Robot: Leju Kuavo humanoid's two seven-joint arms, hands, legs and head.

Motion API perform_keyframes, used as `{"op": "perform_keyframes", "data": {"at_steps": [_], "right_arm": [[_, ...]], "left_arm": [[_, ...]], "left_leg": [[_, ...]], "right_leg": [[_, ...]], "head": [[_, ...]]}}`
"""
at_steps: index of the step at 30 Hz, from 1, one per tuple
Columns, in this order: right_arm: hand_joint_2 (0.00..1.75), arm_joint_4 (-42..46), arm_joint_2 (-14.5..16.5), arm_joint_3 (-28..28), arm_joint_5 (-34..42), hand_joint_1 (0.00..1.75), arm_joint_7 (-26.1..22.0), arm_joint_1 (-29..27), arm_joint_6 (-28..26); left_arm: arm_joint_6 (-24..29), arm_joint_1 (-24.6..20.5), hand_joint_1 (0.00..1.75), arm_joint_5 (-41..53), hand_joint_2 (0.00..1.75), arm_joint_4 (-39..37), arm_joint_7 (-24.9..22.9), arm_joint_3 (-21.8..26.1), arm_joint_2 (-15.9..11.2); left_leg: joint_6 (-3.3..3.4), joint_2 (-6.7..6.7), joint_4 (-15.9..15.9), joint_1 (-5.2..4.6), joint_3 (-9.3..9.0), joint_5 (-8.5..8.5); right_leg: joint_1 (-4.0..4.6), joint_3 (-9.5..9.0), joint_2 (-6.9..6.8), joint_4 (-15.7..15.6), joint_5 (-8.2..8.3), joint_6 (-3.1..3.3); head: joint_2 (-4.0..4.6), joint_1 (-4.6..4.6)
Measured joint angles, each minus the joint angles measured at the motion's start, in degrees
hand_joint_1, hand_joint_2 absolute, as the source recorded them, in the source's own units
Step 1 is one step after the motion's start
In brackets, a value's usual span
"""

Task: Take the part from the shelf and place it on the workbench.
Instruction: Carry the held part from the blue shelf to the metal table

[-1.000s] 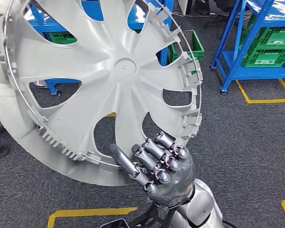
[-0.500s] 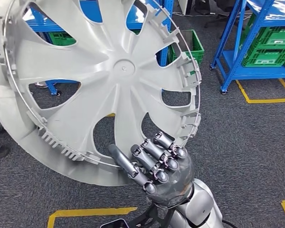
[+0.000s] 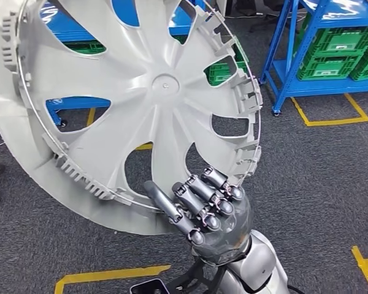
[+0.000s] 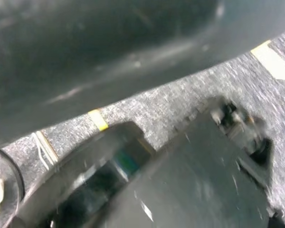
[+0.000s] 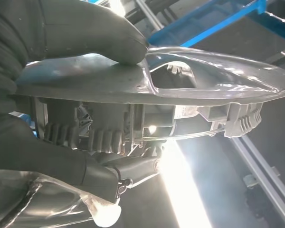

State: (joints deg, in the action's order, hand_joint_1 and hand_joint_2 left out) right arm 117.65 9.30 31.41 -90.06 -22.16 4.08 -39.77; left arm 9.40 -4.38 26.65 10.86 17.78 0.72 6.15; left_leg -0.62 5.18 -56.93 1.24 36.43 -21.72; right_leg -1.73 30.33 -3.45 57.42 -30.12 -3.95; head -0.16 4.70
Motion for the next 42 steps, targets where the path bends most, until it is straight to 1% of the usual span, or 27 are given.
{"op": "perform_keyframes", "data": {"at_steps": [3,4,6,8,9,10,11,12,14,16,18,19,21,23,24,25,26,27,29,31,34,36,38,39,40,41,42], "right_arm": [[1.75,0.0,0.0,0.1,0.0,1.75,0.0,0.0,0.0],[1.75,0.0,-0.1,0.1,0.0,1.75,-0.1,0.0,0.0],[1.75,0.0,-0.1,0.2,0.0,1.75,-0.2,0.1,0.0],[1.75,0.0,-0.1,0.3,0.0,1.75,-0.3,0.1,0.0],[1.75,0.0,-0.1,0.3,0.0,1.75,-0.4,0.0,0.0],[1.75,0.0,-0.1,0.3,0.0,1.75,-0.4,0.0,0.0],[1.75,0.0,-0.1,0.3,0.0,1.75,-0.5,0.0,0.0],[1.75,-0.1,-0.1,0.3,0.0,1.75,-0.5,0.0,0.0],[1.75,-0.1,-0.1,0.3,0.0,1.75,-0.5,0.1,0.0],[1.75,-0.1,-0.1,0.3,0.0,1.75,-0.5,0.3,0.0],[1.75,-0.1,-0.1,0.3,0.0,1.75,-0.5,0.4,0.0],[1.75,-0.1,-0.1,0.3,0.0,1.75,-0.5,0.3,0.0],[1.75,-0.1,-0.1,0.4,0.0,1.75,-0.6,0.4,0.0],[1.75,-0.1,-0.2,0.4,0.0,1.75,-0.7,0.6,0.0],[1.75,-0.1,-0.2,0.4,0.0,1.75,-0.7,0.7,0.0],[1.75,-0.1,-0.3,0.4,0.0,1.75,-0.7,0.6,0.0],[1.75,-0.1,-0.3,0.4,0.0,1.75,-0.6,0.6,0.0],[1.75,-0.1,-0.3,0.4,0.0,1.75,-0.6,0.6,0.0],[1.75,-0.1,-0.3,0.4,0.0,1.75,-0.6,0.6,0.0],[1.75,-0.1,-0.3,0.4,0.0,1.75,-0.7,0.6,0.0],[1.75,-0.1,-0.3,0.4,0.0,1.75,-0.7,0.6,0.0],[1.75,-0.1,-0.3,0.4,0.0,1.75,-0.9,0.6,0.0],[1.75,-0.1,-0.3,0.4,0.0,1.75,-1.0,0.6,0.0],[1.75,-0.2,-0.3,0.4,0.0,1.75,-1.0,0.6,0.0],[1.75,-0.3,-0.3,0.4,0.0,1.75,-1.1,0.6,0.0],[1.75,-0.4,-0.3,0.4,0.0,1.75,-1.1,0.5,0.0],[1.75,-0.4,-0.3,0.4,0.0,1.75,-1.1,0.5,0.0]], "left_arm": [[0.0,0.1,0.00,0.1,0.00,0.0,0.0,0.0,0.0],[0.0,0.1,0.00,0.1,0.00,0.0,0.0,0.0,0.0],[0.0,0.2,0.00,0.1,0.00,0.0,0.0,0.0,0.0],[0.0,0.4,0.00,0.2,0.00,0.0,0.0,0.0,-0.1],[0.0,0.5,0.00,0.2,0.00,0.0,0.0,0.0,-0.1],[0.0,0.5,0.00,0.2,0.00,0.0,0.0,0.0,0.0],[0.0,0.5,0.00,0.2,0.00,0.0,0.0,0.0,0.0],[0.0,0.5,0.00,0.2,0.00,0.0,0.0,0.0,0.0],[0.0,0.5,0.00,0.2,0.00,0.0,0.0,0.0,-0.1],[0.0,0.5,0.00,0.2,0.00,0.0,0.0,0.0,-0.2],[0.0,0.4,0.00,0.2,0.00,0.0,0.0,0.0,-0.1],[0.0,0.3,0.00,0.2,0.00,0.0,0.0,0.0,-0.1],[0.0,0.2,0.00,0.2,0.00,0.0,0.0,0.0,0.0],[0.0,0.3,0.00,0.2,0.00,0.0,0.1,0.0,0.0],[-0.1,0.4,0.00,0.2,0.00,0.0,0.1,0.0,0.0],[-0.1,0.5,0.00,0.2,0.00,0.0,0.1,0.0,0.0],[-0.1,0.5,0.00,0.2,0.00,0.0,0.1,0.0,0.0],[-0.1,0.5,0.00,0.2,0.00,0.0,0.1,0.0,0.1],[-0.2,0.3,0.00,0.2,0.00,0.0,0.1,0.0,0.1],[-0.3,0.2,0.00,0.2,0.00,0.0,0.1,0.0,0.2],[-0.5,0.1,0.00,0.2,0.00,0.0,0.1,0.0,0.3],[-0.7,0.1,0.00,0.3,0.00,0.0,0.1,0.0,0.3],[-0.8,0.3,0.00,0.3,0.00,0.0,0.1,0.0,0.1],[-0.9,0.4,0.00,0.3,0.00,0.0,0.1,0.0,0.1],[-0.9,0.6,0.00,0.3,0.00,0.0,0.1,0.0,0.0],[-0.9,0.6,0.00,0.3,0.00,0.0,0.2,0.0,0.0],[-1.0,0.7,0.00,0.3,0.00,0.0,0.2,0.0,0.0]], "left_leg": [[-1.20,1.15,-0.5,0.17,-0.18,-0.18],[-1.51,0.70,-1.0,0.33,-0.07,-0.83],[-1.89,-1.86,-5.3,0.55,1.37,-4.53],[-1.88,-4.20,-13.3,0.45,4.07,-9.35],[-1.74,-4.58,-16.4,0.35,5.08,-10.65],[-1.49,-4.74,-17.6,0.24,5.26,-10.84],[-1.13,-4.91,-16.6,0.12,4.45,-9.95],[-0.68,-5.38,-13.6,0.00,2.73,-8.23],[0.34,-8.27,-5.9,-0.09,-1.16,-5.17],[0.92,-10.31,-2.2,-0.17,-2.90,-4.52],[1.01,-9.32,-1.4,-0.21,-3.05,-4.61],[1.11,-8.54,-1.0,-0.13,-3.14,-4.42],[1.56,-6.79,0.0,-0.03,-3.35,-3.97],[1.91,-5.03,0.2,-0.35,-3.30,-3.85],[1.93,-4.08,0.1,-0.51,-3.26,-3.84],[1.95,-3.15,0.1,-0.64,-3.24,-3.84],[1.95,-2.27,0.1,-0.74,-3.23,-3.84],[1.94,-1.52,0.1,-0.84,-3.24,-3.84],[1.82,-0.29,0.0,-1.12,-3.33,-3.84],[1.41,0.67,-0.2,-1.34,-3.42,-3.77],[0.47,1.57,-0.3,-1.20,-3.56,-3.81],[-0.22,-0.70,-2.7,-0.92,-2.73,-6.05],[-0.71,-3.82,-9.9,-0.62,-0.06,-10.37],[-0.88,-4.50,-13.8,-0.55,1.43,-12.08],[-0.99,-4.75,-16.4,-0.49,2.39,-12.77],[-1.04,-4.83,-16.7,-0.42,2.41,-12.23],[-1.04,-5.02,-14.6,-0.31,1.39,-10.64]], "right_leg": [[0.15,0.62,1.27,0.5,0.17,1.77],[0.11,0.70,1.83,0.6,0.47,2.26],[0.03,0.91,3.05,0.6,1.19,3.07],[0.21,1.36,4.38,0.7,1.65,3.42],[0.35,1.55,5.12,0.7,1.78,3.49],[0.49,1.67,5.90,0.7,1.87,3.50],[0.60,1.72,6.72,0.7,1.94,3.47],[0.67,1.72,7.55,0.7,1.99,3.44],[0.69,1.85,9.05,0.8,2.08,3.25],[0.45,2.42,10.30,0.9,2.31,2.68],[0.21,3.09,11.48,0.7,2.67,1.82],[0.26,3.48,11.05,0.8,2.54,1.48],[0.54,5.25,8.01,3.7,0.43,1.03],[0.62,8.31,4.76,10.4,-3.36,0.81],[0.61,9.62,4.18,13.6,-4.67,0.71],[0.61,10.14,3.89,15.3,-5.01,0.65],[0.62,9.58,3.63,14.8,-4.33,0.65],[0.65,7.82,3.23,12.1,-2.80,0.76],[0.93,2.90,1.08,4.0,0.23,1.36],[1.34,0.38,-0.35,-0.5,1.36,2.11],[1.38,0.73,1.06,-1.1,1.92,3.03],[1.02,0.58,2.21,-1.5,2.71,3.69],[0.86,0.80,3.46,-1.6,3.29,4.05],[0.86,1.03,4.19,-1.5,3.44,4.10],[0.85,1.20,4.98,-1.3,3.51,4.11],[0.84,1.35,5.78,-1.1,3.54,4.09],[0.81,1.46,6.59,-0.9,3.53,4.04]], "head": [[0.01,-0.14],[0.01,-0.19],[0.01,-0.34],[0.01,-0.44],[0.01,-0.45],[0.01,-0.45],[0.01,-0.44],[0.01,-0.45],[0.01,-0.41],[0.01,-0.52],[0.01,-0.70],[0.01,-0.70],[0.01,-0.29],[0.01,0.10],[0.01,0.11],[0.01,0.11],[0.01,0.12],[0.01,0.12],[0.01,0.09],[0.01,0.00],[0.01,-0.08],[0.01,-0.23],[0.01,-0.42],[0.01,-0.48],[0.01,-0.47],[0.01,-0.48],[0.01,-0.49]]}}
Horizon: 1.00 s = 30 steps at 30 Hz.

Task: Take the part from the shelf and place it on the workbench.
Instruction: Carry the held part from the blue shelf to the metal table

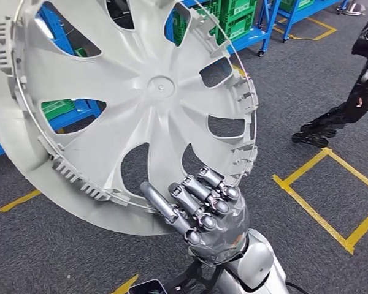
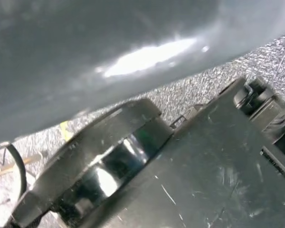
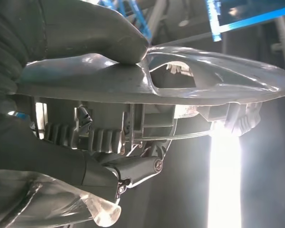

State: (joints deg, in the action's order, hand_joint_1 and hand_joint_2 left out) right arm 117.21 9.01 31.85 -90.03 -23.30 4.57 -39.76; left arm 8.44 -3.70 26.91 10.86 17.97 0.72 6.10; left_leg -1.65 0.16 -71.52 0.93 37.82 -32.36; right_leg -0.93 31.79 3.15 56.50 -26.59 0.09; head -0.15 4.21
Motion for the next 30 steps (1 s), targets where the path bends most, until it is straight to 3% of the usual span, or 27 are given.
{"op": "perform_keyframes", "data": {"at_steps": [2,4,5,7,9,11,13,14,15,17,19,20,22,24,25,26,28,29,30], "right_arm": [[1.75,-0.1,0.0,0.0,0.0,1.75,-0.1,0.0,0.0],[1.75,-0.3,0.0,0.0,0.0,1.75,-0.2,0.1,0.0],[1.75,-0.3,0.0,0.0,0.0,1.75,-0.3,0.1,0.0],[1.75,-0.4,0.0,0.0,0.0,1.75,-0.4,0.0,0.0],[1.75,-0.4,0.0,0.0,0.0,1.75,-0.5,0.0,0.0],[1.75,-0.6,0.0,0.0,0.0,1.75,-0.6,0.2,0.0],[1.75,-0.8,0.0,0.0,0.0,1.75,-0.8,0.2,0.0],[1.75,-0.9,0.0,0.0,0.0,1.75,-0.8,0.2,0.0],[1.75,-1.1,0.0,0.0,0.0,1.75,-0.9,0.1,0.0],[1.75,-1.2,0.0,0.0,0.0,1.75,-1.1,0.2,0.0],[1.75,-1.3,0.1,0.0,0.0,1.75,-1.4,0.2,0.0],[1.75,-1.3,0.1,0.0,0.0,1.75,-1.5,0.2,0.0],[1.75,-1.4,0.1,0.0,0.0,1.75,-1.5,0.2,0.0],[1.75,-1.4,0.2,0.0,0.0,1.75,-1.6,0.2,0.0],[1.75,-1.4,0.3,-0.1,0.0,1.75,-1.6,0.2,0.0],[1.75,-1.5,0.3,-0.1,0.0,1.75,-1.6,0.2,0.0],[1.75,-1.6,0.3,-0.1,0.0,1.75,-1.6,0.2,0.0],[1.75,-1.6,0.3,-0.1,0.0,1.75,-1.6,0.2,0.0],[1.75,-1.7,0.3,-0.1,0.0,1.75,-1.6,0.1,0.0]], "left_arm": [[-0.1,0.0,0.00,0.0,0.00,0.0,0.1,0.0,-0.1],[-0.2,0.0,0.00,0.0,0.00,0.0,0.3,0.0,-0.3],[-0.2,0.0,0.00,0.0,0.00,0.0,0.4,0.0,-0.3],[-0.2,-0.2,0.00,0.0,0.00,0.0,0.4,0.0,-0.3],[-0.4,-0.3,0.00,0.0,0.00,0.0,0.5,0.0,-0.3],[-0.7,-0.4,0.00,0.0,0.00,0.0,0.5,0.0,-0.3],[-1.0,-0.3,0.00,0.0,0.00,0.0,0.5,0.0,-0.4],[-1.1,-0.3,0.00,0.0,0.00,0.0,0.6,0.0,-0.4],[-1.2,-0.4,0.00,0.0,0.00,0.0,0.6,0.0,-0.4],[-1.3,-0.6,0.00,0.0,0.00,0.0,0.8,0.0,-0.4],[-1.7,-0.7,0.00,-0.1,0.00,0.0,0.9,0.0,-0.4],[-1.8,-0.7,0.00,-0.1,0.00,0.0,1.0,0.0,-0.4],[-2.0,-0.8,0.00,-0.1,0.00,0.0,1.0,0.0,-0.4],[-2.0,-0.9,0.00,-0.2,0.00,0.0,1.1,0.0,-0.4],[-2.0,-0.9,0.00,-0.2,0.00,0.0,1.1,0.0,-0.4],[-2.0,-0.8,0.00,-0.2,0.00,0.0,1.2,0.0,-0.4],[-2.0,-0.5,0.00,-0.2,0.00,0.0,1.2,0.0,-0.4],[-2.0,-0.4,0.00,-0.2,0.00,0.0,1.2,0.0,-0.4],[-2.0,-0.4,0.00,-0.2,0.00,0.0,1.2,0.0,-0.4]], "left_leg": [[0.11,-1.94,7.8,0.37,-3.65,3.74],[0.32,-4.04,12.8,0.59,-5.84,5.05],[0.51,-4.38,13.3,0.53,-5.99,4.82],[1.20,-3.17,13.6,0.45,-5.87,5.13],[2.12,-1.70,14.1,0.51,-5.78,5.62],[2.64,-0.19,14.3,0.32,-5.57,5.84],[2.75,1.52,14.3,0.00,-5.37,5.89],[2.76,2.37,14.2,-0.13,-5.31,5.89],[2.76,3.16,14.2,-0.23,-5.30,5.90],[2.66,4.44,14.2,-0.43,-5.36,5.87],[2.25,5.44,14.0,-0.71,-5.33,5.84],[1.96,5.93,13.9,-0.81,-5.32,5.88],[1.30,6.61,13.9,-0.73,-5.31,5.91],[0.61,4.41,12.3,-0.42,-4.77,4.45],[0.33,2.68,9.9,-0.27,-3.83,2.75],[0.18,1.16,6.2,-0.19,-2.39,0.65],[0.04,0.25,-1.2,-0.17,0.69,-2.54],[0.05,0.19,-2.8,-0.18,1.29,-2.65],[0.11,0.13,-2.0,-0.16,0.82,-1.57]], "right_leg": [[-0.01,0.24,1.51,0.5,-0.08,-0.32],[-0.07,0.86,2.89,0.9,-0.04,-1.03],[-0.15,1.22,3.48,1.0,0.09,-1.49],[-0.41,2.05,4.18,0.9,0.40,-2.34],[-0.25,3.62,1.83,3.0,-1.02,-2.79],[-0.08,6.67,-1.63,9.6,-4.70,-2.92],[-0.14,9.53,-2.71,16.3,-7.47,-3.05],[-0.15,9.60,-2.90,17.2,-7.40,-3.05],[-0.14,8.49,-3.13,15.7,-6.34,-2.96],[0.08,3.68,-4.92,7.6,-3.17,-2.58],[0.53,0.20,-6.68,1.6,-1.62,-2.00],[0.75,-0.24,-6.91,0.7,-1.60,-1.75],[0.76,0.00,-5.65,0.7,-1.18,-1.12],[0.47,0.20,-4.55,0.4,-0.67,-0.46],[0.31,0.24,-4.01,0.3,-0.41,-0.16],[0.30,0.40,-3.39,0.3,-0.28,0.02],[0.37,0.66,-1.93,0.3,-0.10,0.22],[0.40,0.76,-1.11,0.4,-0.04,0.23],[0.41,0.82,-0.29,0.5,0.01,0.20]], "head": [[0.00,-0.01],[0.00,0.03],[0.00,0.02],[0.00,0.03],[0.00,0.34],[0.00,0.74],[0.00,0.85],[0.00,0.85],[0.00,0.85],[0.00,0.84],[0.00,0.79],[0.00,0.77],[0.00,0.77],[0.00,0.68],[0.00,0.58],[0.00,0.47],[0.00,0.38],[0.00,0.37],[0.00,0.37]]}}
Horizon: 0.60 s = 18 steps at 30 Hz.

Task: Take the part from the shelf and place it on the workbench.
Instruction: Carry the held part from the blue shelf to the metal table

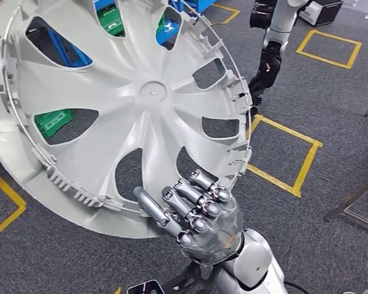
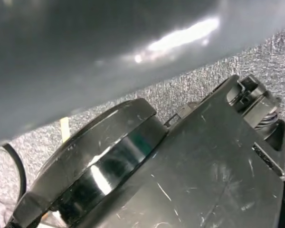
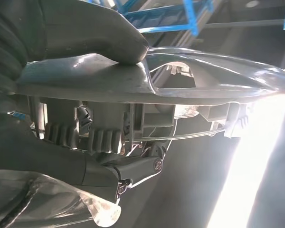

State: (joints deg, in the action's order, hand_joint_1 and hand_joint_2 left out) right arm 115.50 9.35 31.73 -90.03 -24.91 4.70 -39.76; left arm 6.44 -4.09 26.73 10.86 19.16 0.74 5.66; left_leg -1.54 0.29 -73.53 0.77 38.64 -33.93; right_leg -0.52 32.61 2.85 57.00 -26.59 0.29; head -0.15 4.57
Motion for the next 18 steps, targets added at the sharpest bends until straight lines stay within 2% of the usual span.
{"op": "perform_keyframes", "data": {"at_steps": [1,3,4,5,6,7,8,9,11,12,13,14,15,16,18], "right_arm": [[1.75,-0.1,0.0,0.0,0.0,1.75,0.0,0.0,0.0],[1.75,-0.1,0.1,0.0,0.0,1.75,-0.2,0.0,0.0],[1.75,-0.1,0.1,0.0,0.0,1.75,-0.3,0.0,0.0],[1.75,-0.1,0.2,-0.1,0.0,1.75,-0.4,0.1,0.0],[1.75,-0.1,0.2,-0.1,0.0,1.75,-0.5,0.0,0.0],[1.75,-0.1,0.3,-0.1,0.0,1.75,-0.6,0.0,0.0],[1.75,-0.1,0.3,-0.1,0.0,1.75,-0.6,-0.1,0.0],[1.75,-0.1,0.3,-0.1,0.0,1.75,-0.6,-0.2,0.0],[1.75,-0.2,0.3,-0.2,0.0,1.75,-0.7,-0.2,0.0],[1.75,-0.2,0.3,-0.2,0.0,1.75,-0.8,-0.1,0.0],[1.75,-0.2,0.3,-0.2,0.0,1.75,-0.8,-0.1,0.0],[1.75,-0.2,0.3,-0.2,0.0,1.75,-0.8,-0.2,0.0],[1.75,-0.2,0.3,-0.2,0.0,1.75,-0.8,-0.2,0.0],[1.75,-0.2,0.3,-0.2,0.0,1.75,-0.8,-0.3,0.0],[1.75,-0.2,0.3,-0.3,0.0,1.75,-0.8,-0.3,0.0]], "left_arm": [[0.0,0.0,0.00,0.0,0.00,0.0,0.0,0.0,0.0],[0.0,0.0,0.00,-0.1,0.00,0.0,0.1,0.0,-0.1],[-0.1,0.0,0.00,-0.2,0.00,0.0,0.2,0.0,-0.1],[-0.1,0.0,0.00,-0.2,0.00,0.0,0.2,0.0,-0.1],[-0.1,0.0,0.00,-0.3,0.00,0.0,0.2,0.0,-0.1],[-0.1,0.0,0.00,-0.3,0.00,0.0,0.2,0.1,-0.1],[-0.1,-0.1,0.00,-0.4,0.00,0.0,0.2,0.1,-0.1],[-0.1,-0.1,0.00,-0.4,0.00,0.0,0.2,0.1,0.0],[-0.1,-0.2,0.00,-0.4,0.00,0.0,0.3,0.1,0.1],[-0.1,-0.1,0.00,-0.4,0.00,0.0,0.3,0.1,0.1],[-0.1,0.1,0.00,-0.4,0.00,0.0,0.3,0.1,0.1],[-0.1,0.1,0.00,-0.4,0.00,0.0,0.3,0.1,0.1],[-0.1,0.1,0.00,-0.4,0.00,0.0,0.3,0.1,0.0],[-0.1,0.0,0.00,-0.4,0.00,0.0,0.3,0.1,0.1],[-0.1,-0.1,0.00,-0.4,0.00,0.0,0.3,0.1,0.2]], "left_leg": [[0.13,-0.31,3.0,0.04,-1.47,1.98],[0.54,-2.98,10.9,0.32,-5.16,5.44],[0.72,-4.36,13.6,0.45,-6.37,6.16],[0.86,-5.40,14.9,0.50,-6.87,6.19],[0.97,-5.50,15.2,0.46,-6.90,6.01],[1.19,-4.83,15.4,0.45,-6.91,6.07],[1.49,-4.07,15.7,0.45,-6.95,6.26],[1.86,-3.25,15.9,0.48,-7.02,6.45],[2.35,-1.52,16.3,0.40,-7.09,6.67],[2.47,-0.65,16.3,0.30,-7.04,6.66],[2.50,0.31,16.3,0.22,-7.02,6.63],[2.52,1.25,16.3,0.17,-7.01,6.60],[2.50,2.09,16.3,0.14,-7.01,6.56],[2.45,2.81,16.2,0.13,-7.06,6.51],[2.14,3.94,16.2,-0.05,-7.25,6.31]], "right_leg": [[-0.01,0.03,0.84,0.1,0.03,-0.05],[0.01,0.27,2.31,0.6,0.04,-0.29],[-0.02,0.62,2.99,0.8,0.11,-0.55],[-0.12,1.03,3.63,0.9,0.24,-0.91],[-0.24,1.42,4.29,0.9,0.45,-1.37],[-0.40,1.80,4.87,0.8,0.64,-1.80],[-0.43,2.18,4.42,1.0,0.57,-2.16],[-0.36,2.85,3.08,1.9,0.00,-2.44],[-0.21,5.55,-0.74,7.1,-2.88,-2.82],[-0.20,7.44,-1.91,11.1,-4.73,-2.99],[-0.22,9.12,-2.39,14.7,-6.10,-3.14],[-0.23,10.05,-2.58,16.8,-6.56,-3.23],[-0.23,9.85,-2.73,16.7,-5.96,-3.25],[-0.22,8.38,-3.04,14.2,-4.45,-3.19],[0.04,3.52,-5.13,5.9,-1.37,-2.82]], "head": [[0.00,-0.01],[0.00,0.02],[0.00,0.01],[0.00,0.04],[0.00,0.04],[0.00,0.04],[0.00,0.08],[0.00,0.19],[0.00,0.44],[0.00,0.55],[0.00,0.56],[0.00,0.55],[0.00,0.56],[0.00,0.56],[0.00,0.58]]}}
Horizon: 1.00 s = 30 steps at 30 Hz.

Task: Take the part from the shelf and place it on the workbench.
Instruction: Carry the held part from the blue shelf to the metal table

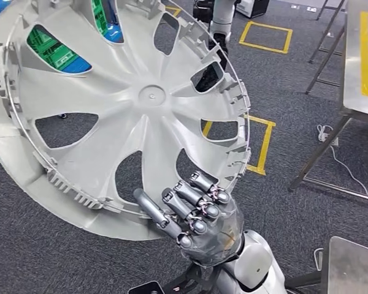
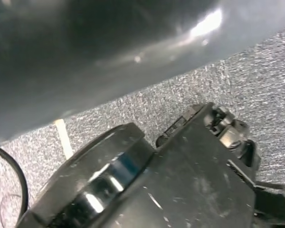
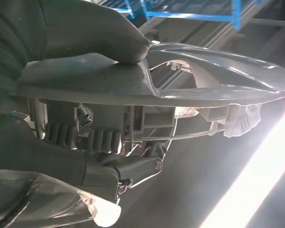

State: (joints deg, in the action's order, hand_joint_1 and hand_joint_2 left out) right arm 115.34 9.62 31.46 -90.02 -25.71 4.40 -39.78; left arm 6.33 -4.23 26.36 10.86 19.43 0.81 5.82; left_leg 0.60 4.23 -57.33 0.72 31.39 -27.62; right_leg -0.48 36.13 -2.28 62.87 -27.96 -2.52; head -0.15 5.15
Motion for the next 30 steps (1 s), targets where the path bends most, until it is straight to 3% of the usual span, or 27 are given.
{"op": "perform_keyframes", "data": {"at_steps": [2,5,7,9,11,12,14,16,18,20,22,24,26,27,28,30], "right_arm": [[1.75,0.0,0.0,0.0,0.0,1.75,0.0,0.1,0.0],[1.75,0.0,0.0,0.0,0.0,1.75,0.1,0.0,0.0],[1.75,0.0,0.1,-0.1,0.0,1.75,0.1,0.0,0.0],[1.75,0.0,0.1,-0.1,0.0,1.75,0.2,0.0,0.0],[1.75,-0.1,0.2,-0.1,0.0,1.75,0.3,0.0,0.0],[1.75,-0.1,0.2,-0.1,0.0,1.75,0.3,0.0,0.0],[1.75,-0.1,0.2,-0.1,0.0,1.75,0.4,-0.1,0.0],[1.75,-0.2,0.2,-0.1,0.0,1.75,0.4,0.0,0.0],[1.75,-0.2,0.2,-0.1,0.0,1.75,0.4,0.0,0.0],[1.75,-0.2,0.3,-0.1,0.0,1.75,0.5,0.0,0.0],[1.75,-0.2,0.3,-0.1,0.0,1.75,0.5,-0.1,0.0],[1.75,-0.2,0.3,-0.1,0.0,1.75,0.5,0.0,0.0],[1.75,-0.2,0.3,-0.1,0.0,1.75,0.5,0.0,0.0],[1.75,-0.2,0.3,-0.1,0.0,1.75,0.6,-0.1,0.0],[1.75,-0.2,0.3,-0.1,0.0,1.75,0.6,-0.1,0.0],[1.75,-0.2,0.3,-0.1,0.0,1.75,0.6,-0.1,0.0]], "left_arm": [[0.0,-0.1,0.00,0.0,0.00,0.0,0.0,0.0,0.0],[-0.1,-0.1,0.00,0.0,0.00,0.0,0.1,0.0,0.1],[-0.1,-0.1,0.00,0.1,0.00,0.0,0.3,0.0,0.2],[-0.1,0.0,0.00,0.1,0.00,0.0,0.3,0.0,0.2],[-0.2,0.3,0.00,0.2,0.00,0.0,0.4,0.0,0.2],[-0.3,0.4,0.00,0.2,0.00,0.0,0.4,0.0,0.2],[-0.5,0.5,0.00,0.3,0.00,0.0,0.4,0.0,0.2],[-0.5,0.4,0.00,0.3,0.00,0.0,0.5,0.0,0.1],[-0.5,0.4,0.00,0.4,0.00,0.0,0.5,0.0,0.0],[-0.5,0.3,0.00,0.5,0.00,0.0,0.5,0.0,0.0],[-0.5,0.1,0.00,0.5,0.00,0.0,0.6,0.0,0.0],[-0.6,0.1,0.00,0.5,0.00,0.0,0.6,0.0,0.0],[-0.7,0.3,0.00,0.6,0.00,0.0,0.6,0.0,0.0],[-0.8,0.3,0.00,0.6,0.00,0.0,0.6,0.0,0.0],[-0.8,0.3,0.00,0.6,0.00,0.0,0.6,0.0,0.0],[-0.8,0.2,0.00,0.7,0.00,0.0,0.6,0.0,0.0]], "left_leg": [[-0.53,0.84,-0.1,-0.27,-0.16,-0.10],[-1.38,1.78,-0.1,-0.25,-0.41,-0.24],[-1.88,-0.32,-2.4,-0.04,0.42,-2.20],[-2.11,-3.14,-9.3,0.07,3.37,-6.01],[-2.12,-3.84,-15.9,0.05,6.37,-8.28],[-2.05,-3.90,-16.6,0.04,6.73,-7.75],[-1.71,-4.54,-11.3,0.05,4.56,-3.79],[-1.17,-7.01,-4.0,0.19,1.35,-0.64],[-0.83,-8.58,-1.1,0.20,0.18,-0.34],[-0.49,-7.59,-0.5,0.18,0.12,-0.17],[0.12,-6.17,0.3,0.33,-0.09,0.32],[0.47,-4.62,0.7,0.30,-0.19,0.53],[0.52,-2.92,0.7,0.17,-0.14,0.48],[0.50,-2.09,0.6,0.12,-0.14,0.43],[0.44,-1.38,0.6,0.10,-0.17,0.36],[0.11,-0.42,0.6,0.10,-0.39,0.13]], "right_leg": [[0.38,-2.84,-1.55,-4.9,1.02,0.69],[0.45,-2.80,-0.16,-5.3,1.25,1.73],[0.18,-2.81,1.02,-5.7,1.65,2.41],[0.15,-2.79,2.27,-5.8,1.84,2.81],[0.31,-2.76,3.77,-5.7,1.89,2.93],[0.38,-2.76,4.60,-5.6,1.90,2.94],[0.43,-2.77,6.26,-5.4,1.90,2.93],[0.43,-2.57,7.69,-5.0,1.88,2.74],[0.26,-1.99,8.84,-4.8,2.08,2.16],[0.05,-1.32,9.74,-4.9,2.41,1.38],[0.18,-0.12,7.71,-3.5,1.42,0.87],[0.27,2.88,4.14,2.5,-1.78,0.45],[0.03,6.30,2.79,9.7,-4.60,0.01],[-0.08,6.92,2.59,11.1,-4.70,-0.14],[-0.17,6.29,2.37,10.1,-3.70,-0.23],[-0.27,1.99,1.39,2.3,-0.31,-0.25]], "head": [[0.00,-0.15],[0.00,-0.27],[0.00,-0.44],[0.00,-0.67],[0.00,-0.72],[0.00,-0.72],[0.00,-0.72],[0.00,-0.68],[0.00,-0.68],[0.00,-0.69],[0.00,-0.42],[0.00,-0.06],[0.00,0.04],[0.00,0.04],[0.00,0.05],[0.00,0.06]]}}
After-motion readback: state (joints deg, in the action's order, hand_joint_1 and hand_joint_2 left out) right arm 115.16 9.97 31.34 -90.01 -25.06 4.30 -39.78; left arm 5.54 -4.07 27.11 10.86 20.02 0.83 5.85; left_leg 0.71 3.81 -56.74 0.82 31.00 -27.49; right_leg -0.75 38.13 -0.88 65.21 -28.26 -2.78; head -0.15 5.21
